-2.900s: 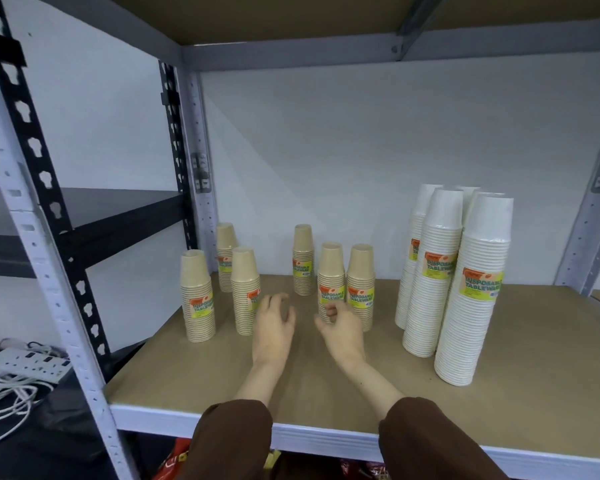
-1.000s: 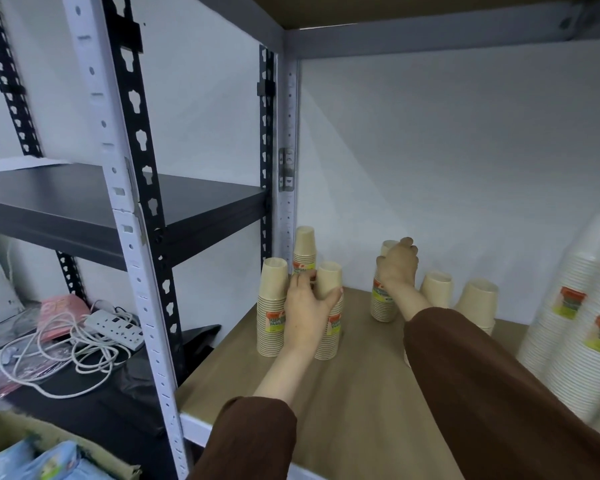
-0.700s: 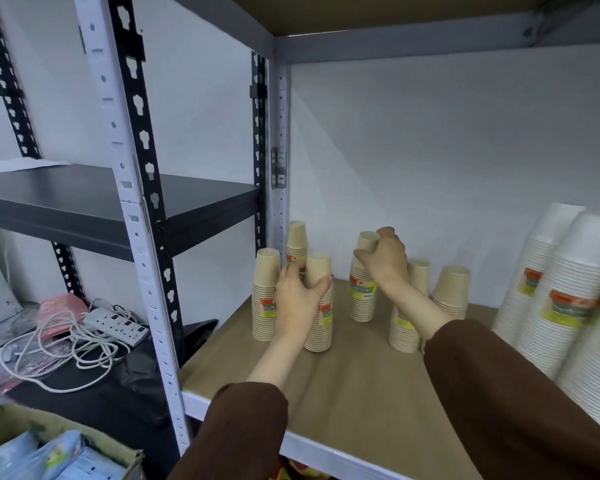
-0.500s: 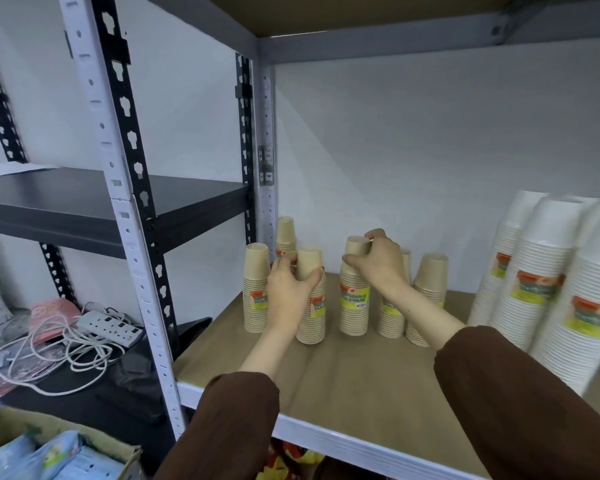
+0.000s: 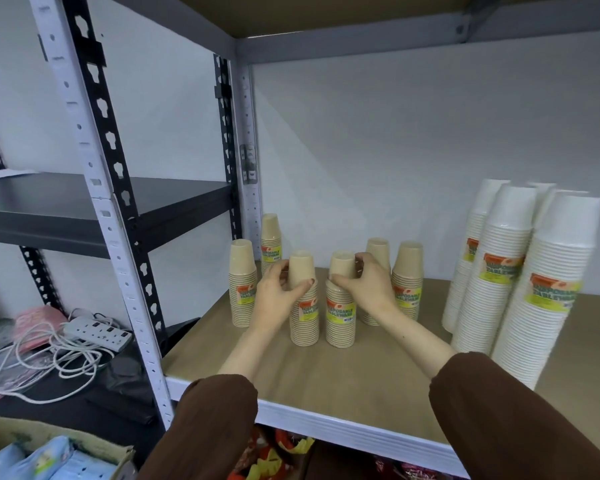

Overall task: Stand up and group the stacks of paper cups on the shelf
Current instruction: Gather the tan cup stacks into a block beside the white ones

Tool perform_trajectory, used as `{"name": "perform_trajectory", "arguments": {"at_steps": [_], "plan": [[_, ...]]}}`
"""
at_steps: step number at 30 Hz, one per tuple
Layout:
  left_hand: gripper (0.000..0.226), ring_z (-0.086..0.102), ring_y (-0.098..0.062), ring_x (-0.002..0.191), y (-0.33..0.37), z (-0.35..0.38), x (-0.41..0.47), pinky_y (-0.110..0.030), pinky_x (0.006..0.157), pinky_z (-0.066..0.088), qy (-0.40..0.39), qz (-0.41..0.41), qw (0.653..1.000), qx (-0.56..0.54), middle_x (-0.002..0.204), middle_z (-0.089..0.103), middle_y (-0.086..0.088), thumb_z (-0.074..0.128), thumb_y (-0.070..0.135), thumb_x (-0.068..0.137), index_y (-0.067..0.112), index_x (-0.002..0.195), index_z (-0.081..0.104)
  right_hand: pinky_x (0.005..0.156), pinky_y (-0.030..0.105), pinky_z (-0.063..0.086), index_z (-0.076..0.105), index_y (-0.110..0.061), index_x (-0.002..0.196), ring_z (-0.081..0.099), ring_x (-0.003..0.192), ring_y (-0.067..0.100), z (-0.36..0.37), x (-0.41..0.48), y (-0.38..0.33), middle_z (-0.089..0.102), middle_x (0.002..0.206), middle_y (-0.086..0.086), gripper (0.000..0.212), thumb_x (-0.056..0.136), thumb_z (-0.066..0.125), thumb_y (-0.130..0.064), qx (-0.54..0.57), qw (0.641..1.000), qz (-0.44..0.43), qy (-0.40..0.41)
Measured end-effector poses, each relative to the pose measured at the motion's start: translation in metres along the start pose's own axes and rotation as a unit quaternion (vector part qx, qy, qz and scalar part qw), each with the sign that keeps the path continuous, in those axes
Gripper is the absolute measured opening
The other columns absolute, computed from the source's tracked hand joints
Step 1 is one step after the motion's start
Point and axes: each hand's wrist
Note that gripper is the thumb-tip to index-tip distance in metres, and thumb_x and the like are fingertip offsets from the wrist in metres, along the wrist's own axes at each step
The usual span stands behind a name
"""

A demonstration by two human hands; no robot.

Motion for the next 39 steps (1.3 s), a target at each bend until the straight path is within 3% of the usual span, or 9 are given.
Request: {"name": "perform_trajectory", "arguments": {"at_steps": [5,8,11,19,24,39], "plan": [[0.071,0.053,-0.023,0.117,-0.021,0.005,-0.016,-0.031,0.097,0.043,-0.039,-0.044,0.997,0.042,0.130,0.052,-0.012,0.077,0.028,0.071,0.005,0.130,0.044,0.087,0.025,0.042,0.048,-0.004,0.122,0.056,0.111,0.025,0.009,-0.018,0.030,0.061,0.119,0.012,0.063,0.069,0.078,-0.021,0.015,1.000,0.015,-0.018],[0.075,0.052,-0.026,0.116,-0.030,0.016,-0.027,-0.035,0.097,0.043,-0.050,-0.070,0.994,0.062,0.125,0.051,-0.014,0.080,0.027,0.067,0.003,0.127,0.043,0.097,0.035,0.046,0.045,-0.005,0.126,0.055,0.114,0.024,0.019,-0.031,0.046,0.060,0.123,0.012,0.069,0.068,0.079,-0.023,0.020,0.998,0.047,-0.041],[0.075,0.051,-0.028,0.118,-0.033,0.025,-0.032,-0.037,0.100,0.042,-0.028,-0.074,0.995,0.065,0.126,0.050,-0.015,0.081,0.023,0.065,0.001,0.126,0.043,0.097,0.036,0.045,0.045,-0.005,0.125,0.054,0.115,0.026,0.028,-0.038,0.052,0.059,0.122,0.014,0.069,0.067,0.079,-0.020,0.029,0.998,0.051,-0.032],[0.063,0.056,-0.025,0.111,-0.018,0.049,-0.036,-0.033,0.093,0.045,-0.050,-0.040,0.997,0.041,0.120,0.058,-0.013,0.079,0.023,0.067,0.004,0.120,0.051,0.090,0.030,0.045,0.050,-0.006,0.123,0.058,0.105,0.026,0.009,-0.044,0.066,0.061,0.117,0.014,0.065,0.066,0.079,-0.015,0.041,0.995,0.062,0.064],[0.053,0.063,-0.024,0.102,-0.002,0.079,-0.034,-0.036,0.092,0.052,-0.080,-0.039,0.996,-0.011,0.113,0.063,-0.015,0.082,0.018,0.063,0.003,0.108,0.057,0.093,0.041,0.048,0.054,-0.005,0.118,0.060,0.105,0.030,-0.021,-0.047,0.087,0.062,0.113,0.017,0.062,0.063,0.080,-0.016,0.020,0.989,0.091,0.114],[0.060,0.058,-0.018,0.109,-0.006,0.107,-0.043,-0.030,0.096,0.046,-0.165,-0.056,0.982,-0.074,0.120,0.061,-0.011,0.079,0.010,0.068,0.006,0.121,0.051,0.098,0.040,0.045,0.045,-0.005,0.129,0.054,0.112,0.029,-0.038,-0.052,0.109,0.056,0.122,0.016,0.070,0.068,0.078,-0.017,0.002,0.990,0.079,0.115]]}}
Point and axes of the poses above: each hand's wrist, its own x-axis towards the middle knuckle, its own z-axis out of the palm, y = z × x
